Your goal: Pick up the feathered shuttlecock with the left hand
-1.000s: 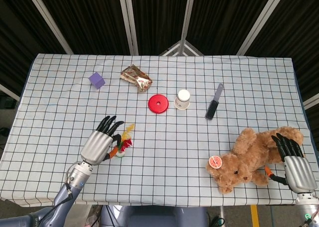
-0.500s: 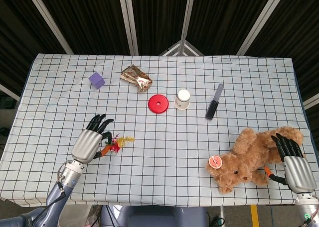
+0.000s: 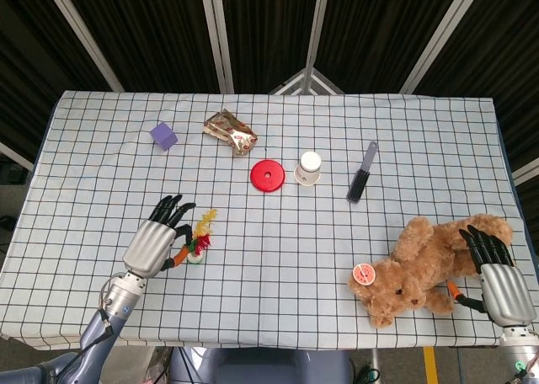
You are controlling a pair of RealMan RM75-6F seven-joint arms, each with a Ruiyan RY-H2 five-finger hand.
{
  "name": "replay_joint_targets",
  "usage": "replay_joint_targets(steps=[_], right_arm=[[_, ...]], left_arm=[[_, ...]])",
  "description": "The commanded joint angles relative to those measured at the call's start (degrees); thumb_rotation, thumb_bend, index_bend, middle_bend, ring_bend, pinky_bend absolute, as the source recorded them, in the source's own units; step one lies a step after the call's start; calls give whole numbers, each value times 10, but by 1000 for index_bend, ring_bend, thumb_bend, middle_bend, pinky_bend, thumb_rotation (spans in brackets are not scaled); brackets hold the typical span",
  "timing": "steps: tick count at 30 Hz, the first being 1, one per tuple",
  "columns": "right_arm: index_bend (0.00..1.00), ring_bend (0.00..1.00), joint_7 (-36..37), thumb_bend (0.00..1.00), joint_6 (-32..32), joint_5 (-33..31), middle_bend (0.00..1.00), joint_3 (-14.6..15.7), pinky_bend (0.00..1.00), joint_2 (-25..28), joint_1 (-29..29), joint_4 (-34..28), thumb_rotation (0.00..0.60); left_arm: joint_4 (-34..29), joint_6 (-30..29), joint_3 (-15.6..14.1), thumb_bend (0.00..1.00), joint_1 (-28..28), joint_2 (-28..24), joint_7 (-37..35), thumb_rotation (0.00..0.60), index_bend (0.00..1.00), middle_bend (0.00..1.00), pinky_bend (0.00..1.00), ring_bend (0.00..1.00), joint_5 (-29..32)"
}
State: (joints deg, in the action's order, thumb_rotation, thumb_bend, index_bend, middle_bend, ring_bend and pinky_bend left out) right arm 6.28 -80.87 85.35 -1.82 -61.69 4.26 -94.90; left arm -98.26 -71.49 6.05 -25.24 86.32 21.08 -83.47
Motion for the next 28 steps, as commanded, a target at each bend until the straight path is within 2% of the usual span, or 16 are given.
replay_joint_targets(steps=[1,3,6,11,14,20,23,28], right_arm=[[0,0,-1,342,1,0,0,0,0,0,0,0,600],[0,0,-2,342,2,-1,0,1,0,0,1,-1,600],[0,0,-3,342,3,-2,0,1,0,1,1,-1,600],[0,0,-2,342,2,-1,0,1,0,1,0,0,600],[0,0,-1,341,2,-1,0,1,0,0,0,1,600],[0,0,0,341,-1,2,0,1,0,1,0,1,600],[0,0,-1,341,0,1,0,1,0,0,0,2,600],[0,0,-4,342,1,0,0,1,0,0,0,2,600]], left_arm=[[1,-1,-2,624,0,-1,-2,600,602,137,15,0,-1],[1,0,-4,610,1,-3,-5,600,583,134,15,0,0],[1,2,-9,527,1,-6,-10,600,510,111,15,0,-1],[-9,0,-18,243,6,-15,-21,600,209,14,6,0,-6],[-24,-13,-23,169,13,-28,-31,600,82,0,0,0,-19],[-63,-59,-34,168,38,-72,-53,600,57,0,0,0,-51],[-72,-93,-50,162,64,-107,-74,600,29,0,0,0,-65],[-51,-141,-81,90,109,-161,-97,600,0,0,0,0,-83]])
